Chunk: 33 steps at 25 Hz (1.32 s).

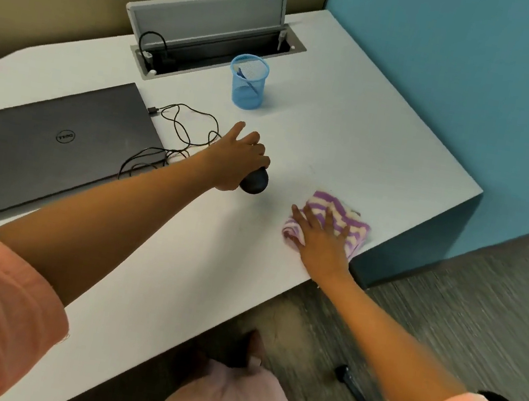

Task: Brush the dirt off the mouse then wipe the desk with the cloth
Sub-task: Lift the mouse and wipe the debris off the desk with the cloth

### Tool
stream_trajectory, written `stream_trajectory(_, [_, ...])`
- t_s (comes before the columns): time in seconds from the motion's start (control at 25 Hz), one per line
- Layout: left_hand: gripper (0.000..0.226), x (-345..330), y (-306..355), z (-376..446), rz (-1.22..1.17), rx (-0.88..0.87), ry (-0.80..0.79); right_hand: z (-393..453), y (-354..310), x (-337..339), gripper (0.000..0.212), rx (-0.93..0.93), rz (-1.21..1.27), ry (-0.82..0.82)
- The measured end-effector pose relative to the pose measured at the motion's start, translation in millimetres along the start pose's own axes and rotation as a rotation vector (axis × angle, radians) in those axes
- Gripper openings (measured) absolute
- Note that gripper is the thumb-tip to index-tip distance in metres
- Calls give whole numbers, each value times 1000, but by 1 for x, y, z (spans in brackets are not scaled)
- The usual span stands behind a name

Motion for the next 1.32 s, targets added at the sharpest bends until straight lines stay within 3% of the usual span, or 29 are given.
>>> stream_trajectory(0.28, [59,5,19,-15,18,-38,41,-63,108,6,59,-208,-270,2])
stream_trajectory(0.44, [59,6,20,-18,16,-29,54,-43,133,47,44,-404,-46,187])
stream_trajectory(0.56, [58,1,15,-16,13,-14,59,-3,112,76,55,-349,126,324])
stream_trajectory(0.76, [59,-5,1,-19,-57,41,65,89,68,118,70,-274,193,358])
stream_trajectory(0.88, [61,-9,-7,-21,-97,70,80,145,34,131,57,-191,164,265])
stream_trajectory(0.96, [61,-13,-13,-21,-135,87,94,173,7,120,50,-118,128,119])
stream_trajectory(1.08, [63,-16,-20,-18,-174,107,93,188,-9,86,70,-79,39,-148])
stream_trajectory(1.16, [63,-19,-22,-16,-186,114,90,186,-1,75,75,-8,57,-154])
stream_trajectory(1.32, [63,-26,-25,-12,-197,113,59,167,26,74,53,176,19,-67])
Point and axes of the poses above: each hand's wrist, its own z-axis towards the middle knuckle, its own x-axis out of the back of the hand, y = z × x, the point moved 2 cm from there along z, towards the middle knuckle, and after that the axes turned 1 degree about z, right-handed, at the moved point
